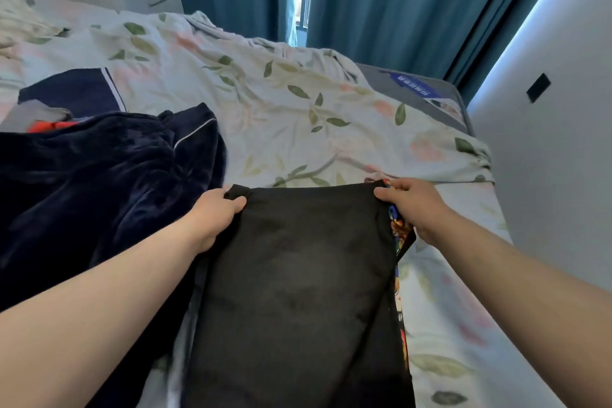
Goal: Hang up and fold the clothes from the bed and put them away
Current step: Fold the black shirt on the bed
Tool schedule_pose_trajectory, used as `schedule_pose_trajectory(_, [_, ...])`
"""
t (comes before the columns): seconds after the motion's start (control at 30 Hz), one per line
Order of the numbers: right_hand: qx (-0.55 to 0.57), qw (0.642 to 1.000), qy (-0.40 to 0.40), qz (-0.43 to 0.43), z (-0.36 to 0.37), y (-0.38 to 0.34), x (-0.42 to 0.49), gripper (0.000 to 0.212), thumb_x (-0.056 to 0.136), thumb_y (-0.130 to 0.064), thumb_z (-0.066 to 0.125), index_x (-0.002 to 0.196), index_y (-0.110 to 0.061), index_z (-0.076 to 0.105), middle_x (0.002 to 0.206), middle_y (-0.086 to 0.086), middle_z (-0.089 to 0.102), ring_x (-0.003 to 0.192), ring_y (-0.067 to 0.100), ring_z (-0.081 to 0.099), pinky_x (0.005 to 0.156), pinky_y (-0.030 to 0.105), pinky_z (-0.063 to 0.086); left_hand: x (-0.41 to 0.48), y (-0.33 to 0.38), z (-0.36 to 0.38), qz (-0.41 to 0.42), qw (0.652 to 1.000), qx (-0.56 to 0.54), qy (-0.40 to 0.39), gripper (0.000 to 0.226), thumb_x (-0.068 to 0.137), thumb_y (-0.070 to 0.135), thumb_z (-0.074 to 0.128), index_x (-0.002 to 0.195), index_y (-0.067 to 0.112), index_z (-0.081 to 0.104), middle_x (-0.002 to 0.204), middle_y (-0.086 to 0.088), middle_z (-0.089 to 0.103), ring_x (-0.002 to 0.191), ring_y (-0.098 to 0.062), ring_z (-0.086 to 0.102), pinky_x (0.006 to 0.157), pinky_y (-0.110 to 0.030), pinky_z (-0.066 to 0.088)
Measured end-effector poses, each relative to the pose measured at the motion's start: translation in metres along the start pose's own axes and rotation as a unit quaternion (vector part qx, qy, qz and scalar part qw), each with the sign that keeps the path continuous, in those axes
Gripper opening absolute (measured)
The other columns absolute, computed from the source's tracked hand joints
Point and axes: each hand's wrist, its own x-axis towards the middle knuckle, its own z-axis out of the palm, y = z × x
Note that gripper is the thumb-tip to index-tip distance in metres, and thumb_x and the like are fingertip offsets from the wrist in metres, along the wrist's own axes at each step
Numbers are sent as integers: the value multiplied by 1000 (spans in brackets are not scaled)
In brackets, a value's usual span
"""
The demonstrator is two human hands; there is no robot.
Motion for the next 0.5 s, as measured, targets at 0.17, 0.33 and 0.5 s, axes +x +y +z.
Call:
schedule_pose_trajectory(0.17, [-307, 934, 93, -158, 25, 6, 10, 17, 93, -30, 61, 102, -16, 68, 129, 2, 65, 115, 21, 61, 91, 32, 44, 24, -12, 9, 18, 997, 71, 21, 5, 95, 19, 62, 90, 20, 62, 86, 3, 67, 78, -14, 64, 56, -22, 45])
schedule_pose_trajectory(0.33, [-421, 637, -281, -581, 92, 52, -91, 52, 95, -41, 55, 137, -11, 54, 149, 12, 48, 144, 28, 36, 123, 48, 17, 35, -14, 1, 21, 997, 63, -35, 10, 86, 13, 70, 95, 16, 72, 91, -4, 74, 77, -19, 72, 60, -27, 54])
schedule_pose_trajectory(0.5, [-498, 501, -399, -584, 125, 67, -116, 73, 96, -60, 46, 156, -20, 31, 164, 10, 25, 154, 25, 13, 124, 45, 3, 43, 11, 7, 168, 933, 307, -87, 75, 68, 70, 61, 131, 29, 60, 111, 17, 64, 102, -5, 59, 91, -24, 41])
